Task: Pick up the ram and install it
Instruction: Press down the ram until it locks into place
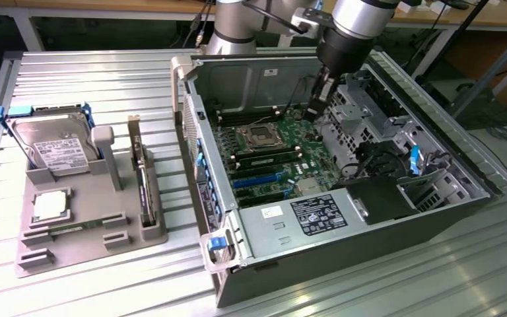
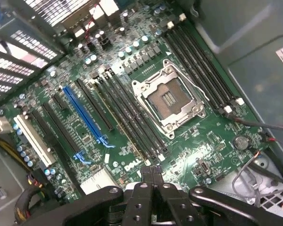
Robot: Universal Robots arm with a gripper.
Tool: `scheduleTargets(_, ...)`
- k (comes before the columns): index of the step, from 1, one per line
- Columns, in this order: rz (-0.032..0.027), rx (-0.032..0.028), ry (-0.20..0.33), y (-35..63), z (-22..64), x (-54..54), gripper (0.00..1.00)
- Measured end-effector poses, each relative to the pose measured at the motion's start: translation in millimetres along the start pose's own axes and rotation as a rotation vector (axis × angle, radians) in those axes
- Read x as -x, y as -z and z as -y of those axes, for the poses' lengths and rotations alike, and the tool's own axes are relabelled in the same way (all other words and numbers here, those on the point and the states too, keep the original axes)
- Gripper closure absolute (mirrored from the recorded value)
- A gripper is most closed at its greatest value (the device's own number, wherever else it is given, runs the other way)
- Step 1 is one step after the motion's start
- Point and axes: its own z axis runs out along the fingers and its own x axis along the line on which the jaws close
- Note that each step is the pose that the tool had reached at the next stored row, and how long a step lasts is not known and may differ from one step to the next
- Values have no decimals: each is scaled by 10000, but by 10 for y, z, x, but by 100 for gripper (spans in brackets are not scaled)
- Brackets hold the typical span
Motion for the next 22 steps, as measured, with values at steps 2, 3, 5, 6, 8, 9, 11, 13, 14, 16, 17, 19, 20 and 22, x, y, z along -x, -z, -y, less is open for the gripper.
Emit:
scheduleTargets(2, 31, 11, -576, -2, 0, 0, 90)
scheduleTargets(3, 43, 16, -820, -3, 0, 0, 90)
scheduleTargets(5, 62, 23, -1189, -6, 0, 0, 90)
scheduleTargets(6, 71, 26, -1356, -8, 1, 0, 90)
scheduleTargets(8, 87, 33, -1678, -9, 1, 0, 90)
scheduleTargets(9, 96, 36, -1855, -10, 1, 0, 90)
scheduleTargets(11, 114, 42, -2188, -13, 1, 0, 90)
scheduleTargets(13, 131, 49, -2518, -15, 1, 0, 90)
scheduleTargets(14, 139, 52, -2686, -16, 1, 0, 90)
scheduleTargets(16, 164, 61, -3159, -20, 1, 0, 90)
scheduleTargets(17, 182, 68, -3496, -22, 1, 1, 90)
scheduleTargets(19, 207, 77, -3994, -26, 1, 1, 90)
scheduleTargets(20, 216, 80, -4148, -28, 2, 1, 90)
scheduleTargets(22, 233, 87, -4486, -30, 2, 1, 90)
